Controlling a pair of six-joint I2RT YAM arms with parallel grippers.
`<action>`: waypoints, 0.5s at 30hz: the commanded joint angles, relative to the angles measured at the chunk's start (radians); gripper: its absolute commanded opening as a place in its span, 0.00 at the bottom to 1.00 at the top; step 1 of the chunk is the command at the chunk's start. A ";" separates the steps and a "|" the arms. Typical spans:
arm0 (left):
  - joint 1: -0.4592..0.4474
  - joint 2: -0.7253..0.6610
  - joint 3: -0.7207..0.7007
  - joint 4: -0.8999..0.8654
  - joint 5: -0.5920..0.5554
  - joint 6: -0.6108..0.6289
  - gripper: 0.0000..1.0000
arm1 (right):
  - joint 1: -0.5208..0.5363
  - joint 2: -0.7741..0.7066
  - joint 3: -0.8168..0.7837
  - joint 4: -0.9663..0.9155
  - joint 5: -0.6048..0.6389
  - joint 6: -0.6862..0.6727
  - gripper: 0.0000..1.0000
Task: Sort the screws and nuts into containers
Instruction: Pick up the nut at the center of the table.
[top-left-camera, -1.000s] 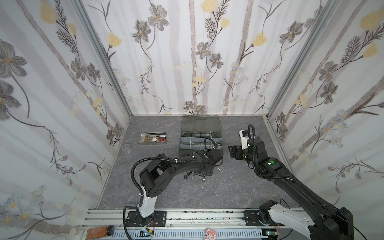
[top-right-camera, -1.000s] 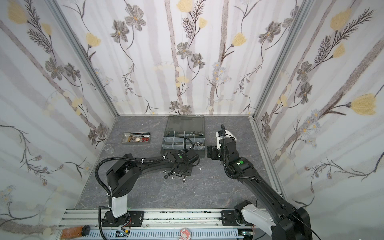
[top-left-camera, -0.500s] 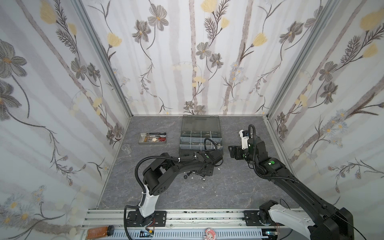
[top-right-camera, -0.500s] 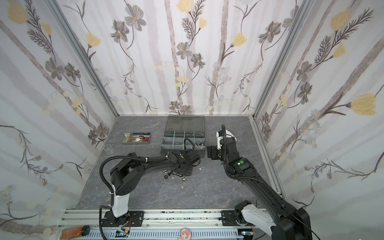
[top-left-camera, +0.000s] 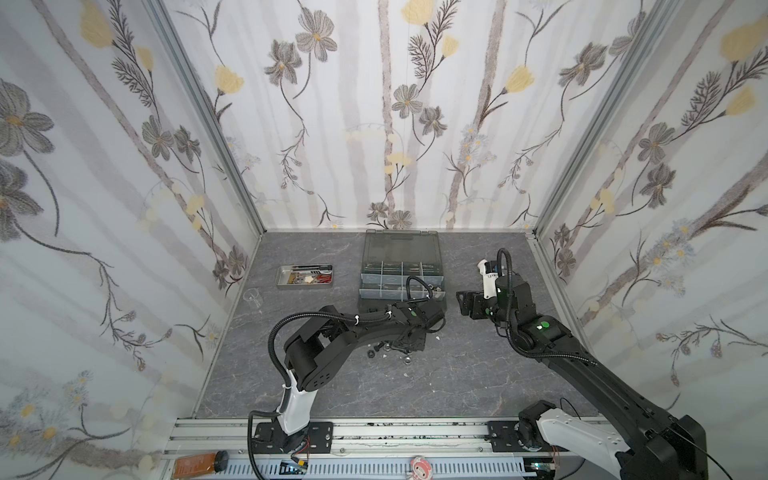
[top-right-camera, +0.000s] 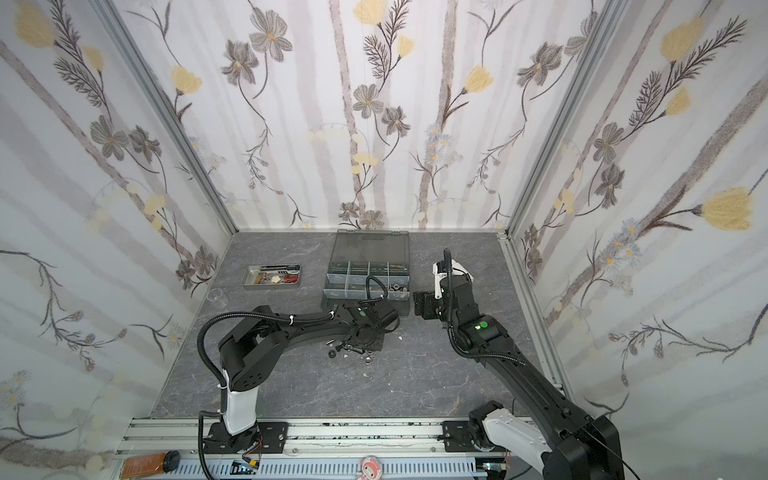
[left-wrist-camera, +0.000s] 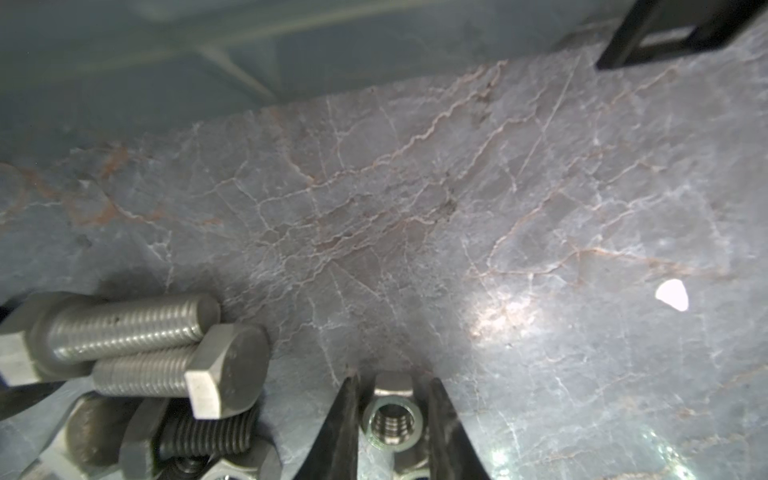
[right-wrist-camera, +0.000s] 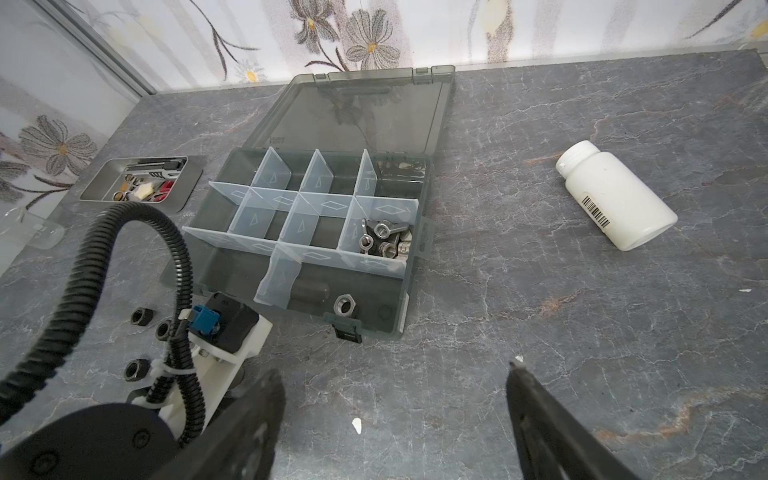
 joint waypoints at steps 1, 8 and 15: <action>0.002 0.014 0.001 -0.027 0.015 -0.007 0.20 | 0.000 -0.004 -0.003 0.038 -0.006 0.009 0.84; 0.004 0.016 0.033 -0.040 0.012 0.010 0.17 | -0.001 -0.006 -0.002 0.037 -0.008 0.007 0.84; 0.021 -0.009 0.069 -0.055 -0.004 0.020 0.17 | -0.003 -0.013 -0.002 0.037 -0.008 0.007 0.84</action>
